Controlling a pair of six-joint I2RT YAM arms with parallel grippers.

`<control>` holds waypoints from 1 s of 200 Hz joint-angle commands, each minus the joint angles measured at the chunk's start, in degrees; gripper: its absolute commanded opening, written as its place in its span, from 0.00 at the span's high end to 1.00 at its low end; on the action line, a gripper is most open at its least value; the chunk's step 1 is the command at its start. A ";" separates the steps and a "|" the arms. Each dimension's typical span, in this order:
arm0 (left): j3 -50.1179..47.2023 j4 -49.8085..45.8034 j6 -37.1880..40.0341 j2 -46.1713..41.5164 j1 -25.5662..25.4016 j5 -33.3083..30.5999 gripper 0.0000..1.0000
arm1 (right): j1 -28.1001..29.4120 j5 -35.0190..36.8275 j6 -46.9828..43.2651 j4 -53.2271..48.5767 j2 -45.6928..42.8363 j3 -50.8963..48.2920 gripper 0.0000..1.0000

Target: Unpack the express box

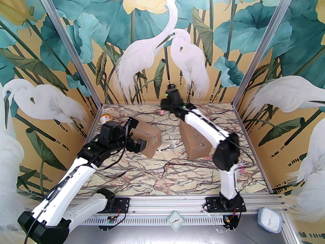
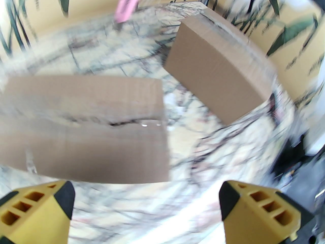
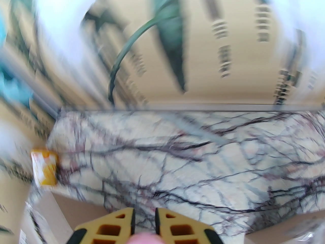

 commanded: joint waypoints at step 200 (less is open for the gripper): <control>-2.33 9.46 61.72 13.88 1.59 10.59 0.00 | 8.65 6.24 38.54 29.89 -24.60 -47.02 1.00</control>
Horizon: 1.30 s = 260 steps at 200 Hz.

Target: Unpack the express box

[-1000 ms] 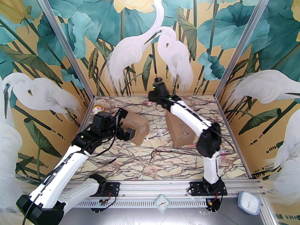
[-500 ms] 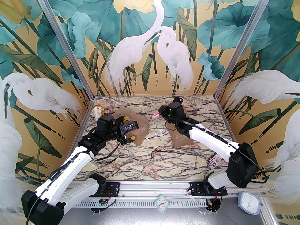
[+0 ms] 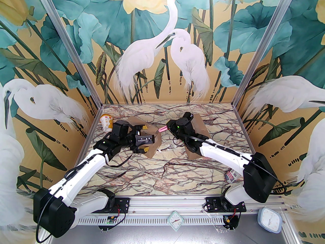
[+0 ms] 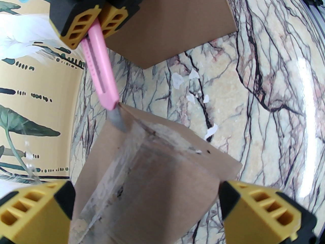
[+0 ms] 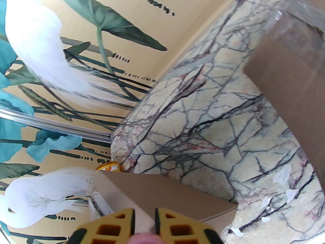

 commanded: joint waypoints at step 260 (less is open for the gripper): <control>0.67 4.61 -5.06 7.13 0.56 1.80 0.01 | -0.56 3.83 2.12 5.32 -1.43 -3.88 1.00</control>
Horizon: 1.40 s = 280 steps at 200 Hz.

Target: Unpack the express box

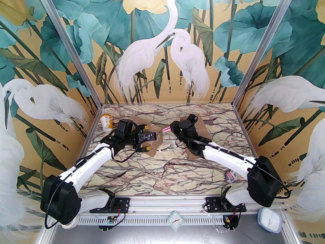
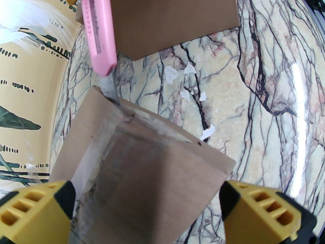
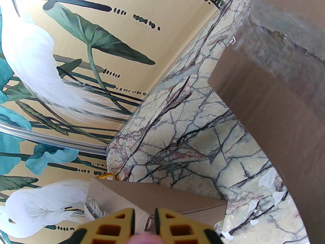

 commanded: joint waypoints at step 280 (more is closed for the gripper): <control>7.50 1.98 -0.32 8.79 2.24 -0.26 0.06 | -1.33 -14.00 5.11 20.13 7.87 -4.76 1.00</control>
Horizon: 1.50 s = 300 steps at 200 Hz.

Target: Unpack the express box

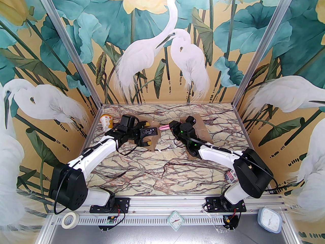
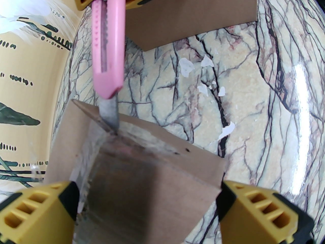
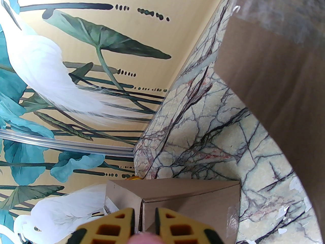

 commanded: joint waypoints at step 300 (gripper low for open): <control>-1.93 -8.82 -6.00 -7.17 0.88 13.71 0.25 | -3.41 -9.30 2.13 -5.34 -4.46 -1.47 1.00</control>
